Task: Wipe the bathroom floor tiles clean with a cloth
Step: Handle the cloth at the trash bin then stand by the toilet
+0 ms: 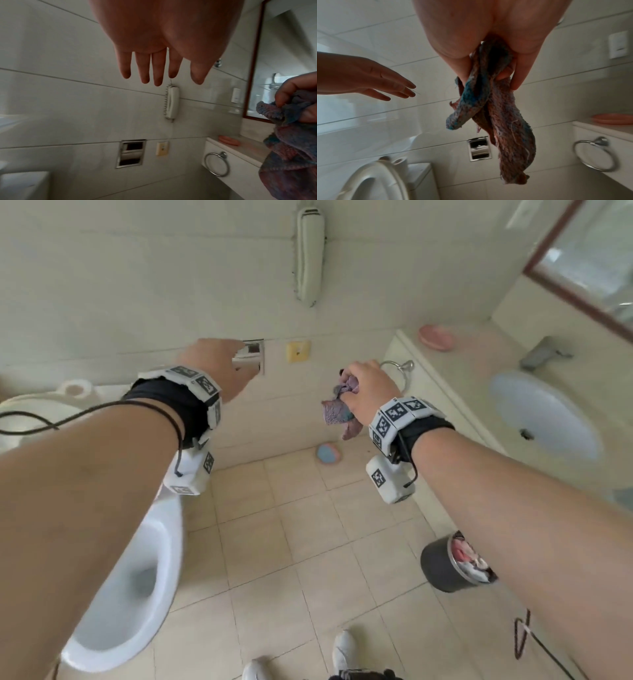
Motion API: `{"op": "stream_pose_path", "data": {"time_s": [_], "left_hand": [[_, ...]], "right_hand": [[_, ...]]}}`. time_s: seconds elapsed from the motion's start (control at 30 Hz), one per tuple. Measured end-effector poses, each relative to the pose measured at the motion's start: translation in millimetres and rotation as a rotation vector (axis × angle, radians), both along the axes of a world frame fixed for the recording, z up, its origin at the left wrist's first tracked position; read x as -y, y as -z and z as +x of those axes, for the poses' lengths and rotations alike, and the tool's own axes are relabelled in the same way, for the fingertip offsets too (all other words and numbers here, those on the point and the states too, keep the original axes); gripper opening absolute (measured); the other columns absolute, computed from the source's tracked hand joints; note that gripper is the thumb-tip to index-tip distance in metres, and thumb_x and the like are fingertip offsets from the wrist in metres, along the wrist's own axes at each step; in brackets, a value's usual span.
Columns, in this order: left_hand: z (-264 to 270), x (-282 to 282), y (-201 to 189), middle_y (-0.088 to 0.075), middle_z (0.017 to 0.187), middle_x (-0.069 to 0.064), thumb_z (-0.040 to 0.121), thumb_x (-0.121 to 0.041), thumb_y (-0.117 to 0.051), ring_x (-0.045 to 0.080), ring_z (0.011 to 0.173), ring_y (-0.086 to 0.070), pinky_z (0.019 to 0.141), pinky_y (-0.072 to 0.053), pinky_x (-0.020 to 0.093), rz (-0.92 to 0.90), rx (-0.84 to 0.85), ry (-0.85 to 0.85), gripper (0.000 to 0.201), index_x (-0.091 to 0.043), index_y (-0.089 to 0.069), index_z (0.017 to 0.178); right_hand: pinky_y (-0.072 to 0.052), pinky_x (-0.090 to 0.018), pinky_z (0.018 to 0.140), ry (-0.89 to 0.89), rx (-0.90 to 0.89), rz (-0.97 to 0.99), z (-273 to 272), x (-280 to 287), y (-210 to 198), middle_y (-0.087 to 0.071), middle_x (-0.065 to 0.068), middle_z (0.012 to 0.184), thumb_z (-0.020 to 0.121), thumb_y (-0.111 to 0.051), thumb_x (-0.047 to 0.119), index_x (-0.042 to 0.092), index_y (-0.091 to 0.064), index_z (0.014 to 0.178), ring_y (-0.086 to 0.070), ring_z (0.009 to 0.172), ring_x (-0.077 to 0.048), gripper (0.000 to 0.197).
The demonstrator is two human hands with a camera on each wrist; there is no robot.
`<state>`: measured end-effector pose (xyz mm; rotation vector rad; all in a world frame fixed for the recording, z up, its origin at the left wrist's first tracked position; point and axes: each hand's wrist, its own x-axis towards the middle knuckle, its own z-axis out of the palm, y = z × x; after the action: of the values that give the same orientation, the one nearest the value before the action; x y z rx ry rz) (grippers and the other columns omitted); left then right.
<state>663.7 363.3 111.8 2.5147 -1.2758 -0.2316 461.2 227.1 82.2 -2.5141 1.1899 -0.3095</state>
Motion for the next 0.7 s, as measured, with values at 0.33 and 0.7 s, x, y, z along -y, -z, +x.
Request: {"op": "stream_pose_path", "data": {"time_s": [0.33, 0.7], "left_hand": [[-176, 143, 0, -0.040, 0.153, 0.005, 0.097, -0.049, -0.051, 0.028, 0.140, -0.035, 0.112, -0.029, 0.040, 0.074, 0.077, 0.382, 0.060, -0.024, -0.039, 0.149], [-389, 277, -10, -0.045, 0.149, 0.001, 0.097, -0.050, -0.050, 0.025, 0.137, -0.040, 0.109, -0.034, 0.040, 0.071, 0.141, 0.653, 0.059, -0.025, -0.039, 0.150]], "right_hand": [[-0.048, -0.037, 0.081, 0.346, 0.041, 0.031, -203, 59, 17, -0.048, -0.009, 0.113, 0.090, -0.058, 0.012, 0.014, -0.059, 0.110, -0.057, 0.090, -0.028, 0.019], [-0.045, -0.028, 0.077, 0.588, 0.118, 0.022, -412, 135, 23, -0.045, -0.003, 0.112, 0.092, -0.055, 0.012, 0.013, -0.059, 0.109, -0.054, 0.085, -0.020, 0.017]]}}
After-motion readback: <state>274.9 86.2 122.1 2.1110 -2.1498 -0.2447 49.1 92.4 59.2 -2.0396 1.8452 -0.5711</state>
